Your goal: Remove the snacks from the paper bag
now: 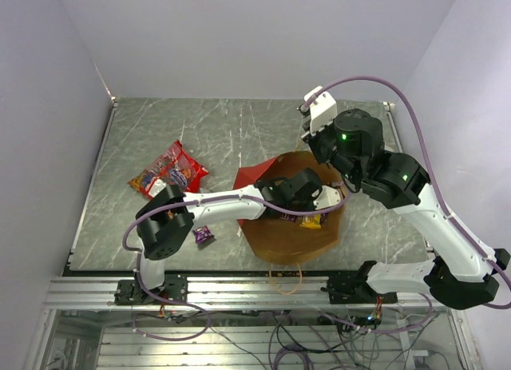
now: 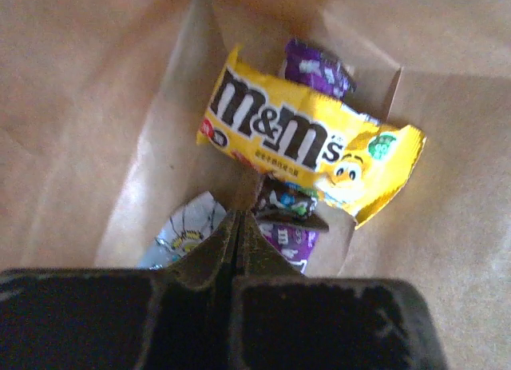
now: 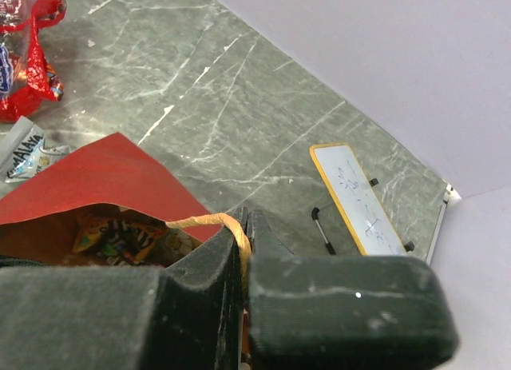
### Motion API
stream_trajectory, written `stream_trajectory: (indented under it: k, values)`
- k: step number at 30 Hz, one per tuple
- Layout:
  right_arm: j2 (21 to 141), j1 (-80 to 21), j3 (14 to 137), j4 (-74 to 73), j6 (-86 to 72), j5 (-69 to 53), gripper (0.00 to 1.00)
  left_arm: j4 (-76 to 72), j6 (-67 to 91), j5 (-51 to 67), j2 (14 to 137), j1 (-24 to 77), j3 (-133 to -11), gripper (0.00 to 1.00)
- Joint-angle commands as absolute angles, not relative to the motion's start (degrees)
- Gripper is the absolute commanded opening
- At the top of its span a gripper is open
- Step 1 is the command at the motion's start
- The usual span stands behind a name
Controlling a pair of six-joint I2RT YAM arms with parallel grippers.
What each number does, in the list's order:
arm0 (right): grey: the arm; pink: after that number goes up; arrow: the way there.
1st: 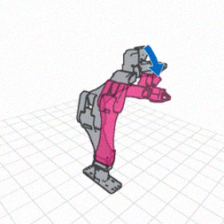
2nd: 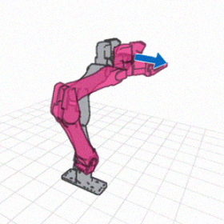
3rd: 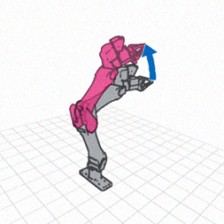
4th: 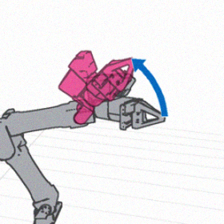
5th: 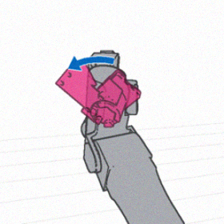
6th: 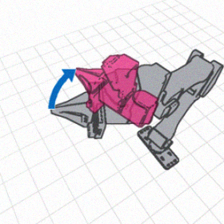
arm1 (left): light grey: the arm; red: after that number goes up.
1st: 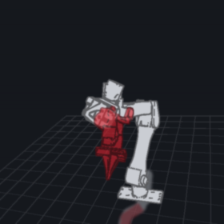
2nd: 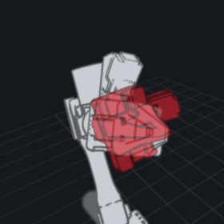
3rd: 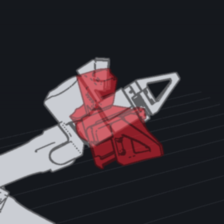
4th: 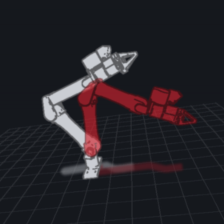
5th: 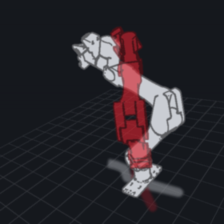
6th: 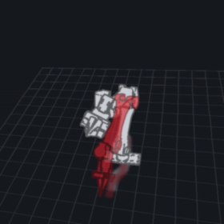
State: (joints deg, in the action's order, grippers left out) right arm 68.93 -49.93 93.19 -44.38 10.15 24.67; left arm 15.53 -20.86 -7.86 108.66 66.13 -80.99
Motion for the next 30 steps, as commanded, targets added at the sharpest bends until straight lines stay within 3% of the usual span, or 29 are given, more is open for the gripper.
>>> stream_trajectory:
  k: [1,3,6,9,17,24,30]
  values:
    - [68.1,-49.8,93.6,-40.5,11.6,25.5,0.00,21.0,-18.8,-1.8,107.3,65.8,-84.6,0.07]
    - [68.4,-49.8,93.8,-40.3,12.2,25.6,0.00,22.7,-18.1,-2.7,108.4,65.8,-85.6,0.15]
    - [69.3,-49.9,94.7,-40.9,12.9,25.6,0.00,23.4,-18.0,-3.3,109.9,65.8,-86.2,0.42]
    - [70.0,-49.9,95.3,-41.9,13.8,25.7,0.00,23.2,-17.3,-6.2,111.6,65.8,-86.6,0.55]
    - [71.3,-49.9,95.4,-43.1,17.9,30.2,0.00,23.4,-14.0,-6.4,112.3,65.9,-89.9,0.68]
    - [72.7,-49.8,95.1,-40.3,29.2,39.5,0.00,28.0,-8.9,-1.8,106.1,67.7,-92.3,0.68]
    - [70.8,-45.7,91.6,-32.6,41.7,40.2,0.00,30.8,-7.2,1.0,101.2,71.1,-90.5,0.68]
